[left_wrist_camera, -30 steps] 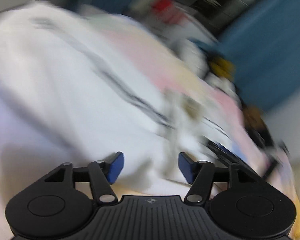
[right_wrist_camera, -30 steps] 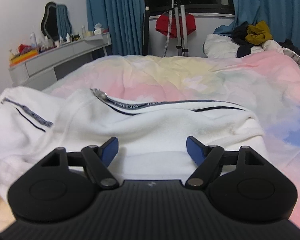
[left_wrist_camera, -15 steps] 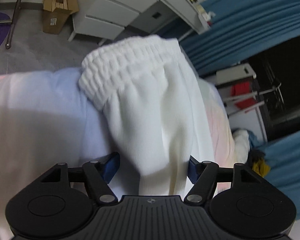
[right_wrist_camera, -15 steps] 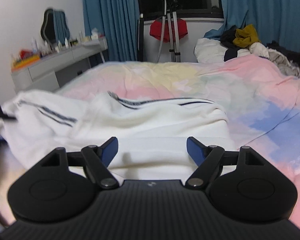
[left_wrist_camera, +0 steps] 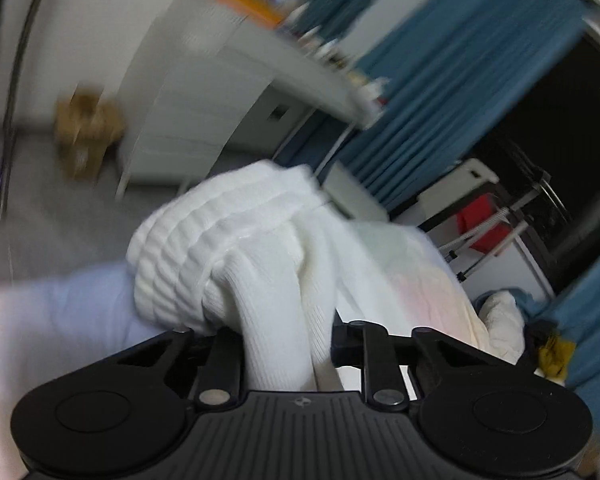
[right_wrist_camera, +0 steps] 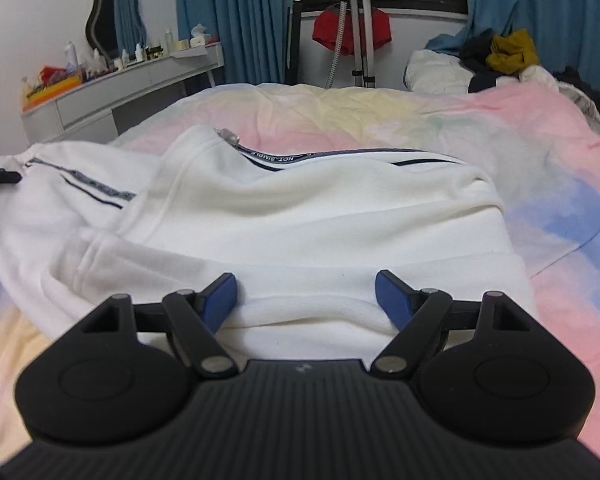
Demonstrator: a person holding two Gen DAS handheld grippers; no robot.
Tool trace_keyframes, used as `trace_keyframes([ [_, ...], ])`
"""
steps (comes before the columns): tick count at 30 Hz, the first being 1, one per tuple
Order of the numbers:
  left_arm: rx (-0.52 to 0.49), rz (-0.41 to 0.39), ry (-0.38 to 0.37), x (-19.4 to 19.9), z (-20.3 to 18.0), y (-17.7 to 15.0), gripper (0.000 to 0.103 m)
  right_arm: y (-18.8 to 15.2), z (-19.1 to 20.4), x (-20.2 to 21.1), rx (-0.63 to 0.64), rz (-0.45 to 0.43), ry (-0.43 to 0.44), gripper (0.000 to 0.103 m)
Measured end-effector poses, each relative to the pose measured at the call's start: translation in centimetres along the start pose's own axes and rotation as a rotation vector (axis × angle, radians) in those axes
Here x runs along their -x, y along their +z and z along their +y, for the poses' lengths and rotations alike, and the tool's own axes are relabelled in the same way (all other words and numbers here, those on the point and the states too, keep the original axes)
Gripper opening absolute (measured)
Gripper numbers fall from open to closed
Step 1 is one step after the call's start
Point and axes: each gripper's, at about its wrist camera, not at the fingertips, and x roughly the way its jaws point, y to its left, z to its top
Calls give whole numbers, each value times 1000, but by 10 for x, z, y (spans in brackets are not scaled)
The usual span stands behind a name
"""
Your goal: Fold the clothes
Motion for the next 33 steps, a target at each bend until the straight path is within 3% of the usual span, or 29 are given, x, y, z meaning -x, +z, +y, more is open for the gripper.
trace_keyframes([
  [5, -178, -159, -79, 46, -84, -10, 20, 7, -15, 10, -100, -17, 40, 76],
  [9, -300, -222, -180, 81, -172, -34, 20, 15, -44, 28, -243, -63, 42, 77],
  [13, -437, -264, -271, 115, -256, -84, 20, 24, -82, 54, -361, -137, -1, 77],
  [17, -599, -278, -361, 133, -314, -160, 20, 26, -123, 75, -488, -194, -30, 77],
  [21, -846, -174, -399, 125, -340, -262, 21, 23, -161, 87, -620, -240, -45, 79],
  [24, -1037, -49, -390, 110, -346, -328, 21, 17, -182, 88, -709, -258, -4, 79],
  [29, -1169, -44, -398, 101, -347, -357, 26, -1, -215, 65, -936, -222, 242, 79],
  [31, -1218, -47, -401, 98, -348, -366, 29, -5, -220, 56, -985, -207, 282, 79],
  [33, -1236, -30, -417, 94, -344, -361, 35, 0, -216, 51, -956, -190, 303, 74],
])
